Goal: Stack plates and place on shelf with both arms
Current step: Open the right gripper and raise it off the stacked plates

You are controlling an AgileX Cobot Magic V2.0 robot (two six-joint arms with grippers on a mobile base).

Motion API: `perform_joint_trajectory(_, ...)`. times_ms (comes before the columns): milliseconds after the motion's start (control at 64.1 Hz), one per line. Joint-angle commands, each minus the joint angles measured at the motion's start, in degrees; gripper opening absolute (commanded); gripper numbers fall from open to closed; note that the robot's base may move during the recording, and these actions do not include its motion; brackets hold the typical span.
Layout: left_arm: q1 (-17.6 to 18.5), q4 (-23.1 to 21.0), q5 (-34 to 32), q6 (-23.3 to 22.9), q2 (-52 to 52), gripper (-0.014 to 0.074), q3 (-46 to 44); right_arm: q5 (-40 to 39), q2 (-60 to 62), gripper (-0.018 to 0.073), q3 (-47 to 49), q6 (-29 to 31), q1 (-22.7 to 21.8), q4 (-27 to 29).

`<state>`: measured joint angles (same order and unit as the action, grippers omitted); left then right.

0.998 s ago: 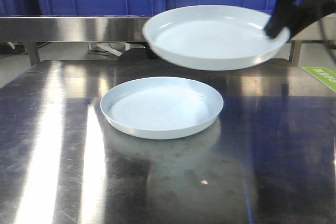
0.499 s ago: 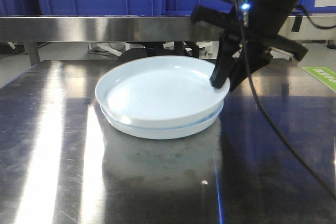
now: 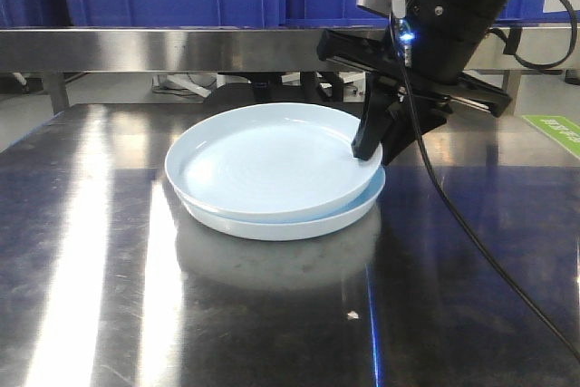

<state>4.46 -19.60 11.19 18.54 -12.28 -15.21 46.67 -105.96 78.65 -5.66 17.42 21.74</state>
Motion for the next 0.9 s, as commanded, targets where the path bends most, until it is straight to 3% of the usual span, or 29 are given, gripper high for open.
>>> perform_joint_trajectory(0, -0.1, -0.8, -4.7, -0.7, -0.5, 0.0080, -2.0, -1.2, 3.0, 0.0057, 1.8, -0.1, 0.1, 0.9)
perform_joint_trajectory(421, -0.1, -0.8, -4.7, -0.7, -0.5, 0.0080, -2.0, -1.0, 3.0, 0.0069, 1.8, -0.1, -0.3, 0.4)
perform_joint_trajectory(530, -0.1, -0.8, -4.7, -0.7, -0.5, 0.0080, -2.0, -0.8, 3.4, 0.0153, 1.8, -0.1, -0.6, 0.4)
perform_joint_trajectory(717, -0.1, -0.8, -4.7, -0.7, -0.5, 0.0080, -2.0, 0.5, 4.0, 0.0405, 1.8, 0.0, -1.5, -0.1)
perform_joint_trajectory(889, -0.1, -0.8, -4.7, -0.7, -0.5, 0.0080, -2.0, 1.3, 4.0, 0.0442, 1.8, 0.0, -1.5, -1.3)
